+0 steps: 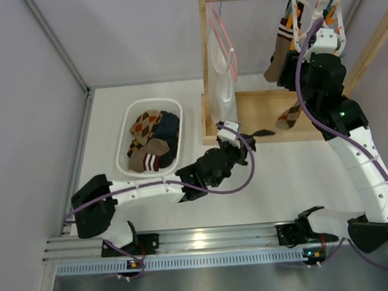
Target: Remove the socks clipped to the hanger
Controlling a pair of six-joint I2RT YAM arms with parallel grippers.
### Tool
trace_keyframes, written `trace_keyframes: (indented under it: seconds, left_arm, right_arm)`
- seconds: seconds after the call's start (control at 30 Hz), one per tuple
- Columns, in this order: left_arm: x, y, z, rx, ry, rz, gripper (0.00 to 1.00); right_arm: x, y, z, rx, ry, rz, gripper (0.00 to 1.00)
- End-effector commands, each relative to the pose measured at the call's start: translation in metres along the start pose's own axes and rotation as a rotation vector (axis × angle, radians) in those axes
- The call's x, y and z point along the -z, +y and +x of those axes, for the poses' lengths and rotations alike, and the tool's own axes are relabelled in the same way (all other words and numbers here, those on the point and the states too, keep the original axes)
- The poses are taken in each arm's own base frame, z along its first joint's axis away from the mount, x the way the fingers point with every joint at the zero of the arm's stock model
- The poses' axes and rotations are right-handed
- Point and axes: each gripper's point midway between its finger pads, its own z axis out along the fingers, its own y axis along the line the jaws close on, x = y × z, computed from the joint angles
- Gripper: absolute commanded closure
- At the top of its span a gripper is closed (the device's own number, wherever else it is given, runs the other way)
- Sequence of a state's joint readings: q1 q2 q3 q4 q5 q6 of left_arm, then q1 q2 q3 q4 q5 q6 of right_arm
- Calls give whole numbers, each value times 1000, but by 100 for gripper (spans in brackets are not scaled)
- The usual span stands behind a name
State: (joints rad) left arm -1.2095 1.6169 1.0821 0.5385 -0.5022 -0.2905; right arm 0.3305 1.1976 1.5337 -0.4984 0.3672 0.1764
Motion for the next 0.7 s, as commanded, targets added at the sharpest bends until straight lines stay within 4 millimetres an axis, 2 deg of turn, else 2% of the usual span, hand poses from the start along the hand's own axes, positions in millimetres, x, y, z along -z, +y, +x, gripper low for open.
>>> trace_keyframes:
  seconds: [0.0,0.03,0.07,0.17,0.2,0.33,0.37,0.47,0.5,0.53,0.6,0.63,0.67]
  left_arm:
    - [37,22,-41,61,-86,-45,100]
    - [45,31,-43,55,-82,-77,100]
    - [53,51,-39,40,-77,-158,100]
    - [81,84,-46,2,-43,-300,100]
    - [97,100,-55,-12,-47,-368,100]
    - [132,139,-79,-51,-71,-548,100]
    - [136,148,-85,-50,-79,-583,100]
    - [145,179,-95,-43,-62,-655,100]
    - [144,187,-97,-31,-55,-660,100]
    - [144,209,-101,-11,-41,-685,100]
    - [143,232,-106,25,-45,-731,100]
    - [147,257,-115,42,-59,-795,100]
    - [142,265,-110,60,-31,-788,100]
  right_arm:
    - [18,-2,-23,-31,-79,-37,44]
    - [23,-3,-19,-21,-69,-48,36]
    - [25,-3,-16,-18,-64,-51,31]
    - [40,-5,-5,-10,-50,-82,19]
    - [45,-6,-2,-9,-49,-88,18]
    - [71,-12,17,-30,-44,-120,5]
    - [76,-14,19,-36,-48,-124,2]
    - [93,-20,28,-48,-51,-130,1]
    - [96,-23,36,-42,-31,-123,0]
    - [104,-28,35,-46,-44,-113,1]
    - [113,-35,43,-45,-36,-102,1]
    - [116,-39,47,-41,-31,-92,1]
    - [118,-42,50,-36,-26,-83,1]
